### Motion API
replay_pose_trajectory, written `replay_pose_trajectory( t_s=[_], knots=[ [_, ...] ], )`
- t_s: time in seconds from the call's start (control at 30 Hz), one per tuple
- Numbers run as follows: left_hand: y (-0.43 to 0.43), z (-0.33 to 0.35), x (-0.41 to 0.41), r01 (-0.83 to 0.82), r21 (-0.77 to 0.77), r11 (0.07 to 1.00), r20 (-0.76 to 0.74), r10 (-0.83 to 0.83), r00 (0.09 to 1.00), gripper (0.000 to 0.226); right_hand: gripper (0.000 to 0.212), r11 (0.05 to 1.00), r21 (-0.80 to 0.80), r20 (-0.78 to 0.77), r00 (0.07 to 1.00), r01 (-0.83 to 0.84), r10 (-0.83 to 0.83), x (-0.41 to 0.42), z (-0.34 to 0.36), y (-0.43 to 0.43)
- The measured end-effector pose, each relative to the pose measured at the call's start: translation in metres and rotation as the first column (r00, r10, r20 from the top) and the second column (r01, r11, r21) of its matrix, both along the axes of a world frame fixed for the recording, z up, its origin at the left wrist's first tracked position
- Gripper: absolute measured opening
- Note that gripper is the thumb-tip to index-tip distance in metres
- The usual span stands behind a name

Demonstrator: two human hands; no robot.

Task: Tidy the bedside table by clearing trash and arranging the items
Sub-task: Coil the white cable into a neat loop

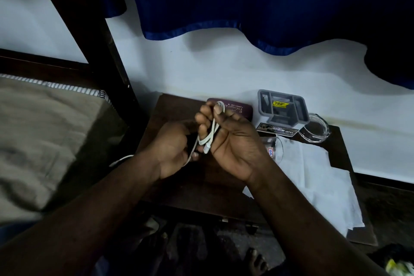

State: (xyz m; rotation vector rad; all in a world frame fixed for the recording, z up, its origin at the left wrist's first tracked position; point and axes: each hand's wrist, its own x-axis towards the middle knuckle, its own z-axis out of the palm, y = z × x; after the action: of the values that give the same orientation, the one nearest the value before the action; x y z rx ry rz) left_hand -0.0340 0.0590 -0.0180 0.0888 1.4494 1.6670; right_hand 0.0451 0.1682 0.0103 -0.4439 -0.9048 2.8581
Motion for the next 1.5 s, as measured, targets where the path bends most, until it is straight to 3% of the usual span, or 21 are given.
replay_pose_trajectory(
  t_s=[0.07, 0.17, 0.3, 0.43, 0.53, 0.63, 0.87, 1.13, 1.33, 1.5],
  knots=[
    [-0.001, -0.001, -0.004, 0.023, 0.055, 0.998, 0.090, -0.028, 0.996, 0.049, 0.014, 0.998, -0.070, -0.042, 0.999, 0.006, -0.009, 0.000, 0.001, 0.000],
    [-0.003, -0.001, -0.006, 0.064, 0.090, 0.994, 0.111, -0.074, 0.991, 0.040, 0.014, 0.994, -0.112, -0.082, 0.996, 0.016, -0.026, -0.001, 0.003, -0.001],
    [-0.003, -0.001, -0.005, 0.155, 0.067, 0.986, 0.087, -0.160, 0.983, 0.008, 0.014, 0.990, -0.140, -0.091, 0.995, 0.027, -0.040, -0.002, 0.004, -0.004],
    [-0.007, -0.006, 0.000, 0.216, 0.040, 0.976, 0.007, -0.216, 0.976, 0.019, 0.015, 0.986, -0.112, -0.130, 0.986, -0.121, 0.106, 0.001, 0.003, -0.007],
    [-0.008, -0.015, -0.003, 0.145, 0.110, 0.983, 0.018, -0.147, 0.989, 0.024, 0.026, 0.976, -0.054, -0.136, 0.970, -0.210, 0.201, 0.003, 0.002, -0.012],
    [-0.004, -0.010, -0.004, 0.054, 0.070, 0.996, -0.002, -0.054, 0.999, 0.020, 0.013, 0.986, 0.027, -0.114, 0.980, -0.164, 0.166, 0.002, 0.003, -0.010],
    [-0.001, -0.004, -0.008, 0.030, -0.067, 0.997, -0.102, -0.037, 0.994, 0.057, 0.012, 0.957, 0.288, 0.007, 0.999, -0.039, 0.039, 0.002, 0.000, -0.001],
    [-0.006, 0.003, -0.017, -0.139, -0.156, 0.978, -0.117, 0.121, 0.986, 0.026, 0.017, 0.894, 0.446, 0.090, 0.996, -0.039, -0.002, 0.000, -0.005, -0.007],
    [-0.003, -0.002, 0.000, 0.063, -0.207, 0.976, -0.187, -0.103, 0.977, 0.054, 0.013, 0.934, 0.356, 0.023, 0.999, 0.023, -0.033, -0.001, -0.003, -0.003],
    [-0.001, -0.015, 0.011, 0.227, -0.186, 0.956, -0.245, -0.268, 0.932, 0.035, 0.018, 0.934, 0.314, 0.023, 0.982, 0.173, -0.189, -0.002, -0.001, 0.005]
  ],
)
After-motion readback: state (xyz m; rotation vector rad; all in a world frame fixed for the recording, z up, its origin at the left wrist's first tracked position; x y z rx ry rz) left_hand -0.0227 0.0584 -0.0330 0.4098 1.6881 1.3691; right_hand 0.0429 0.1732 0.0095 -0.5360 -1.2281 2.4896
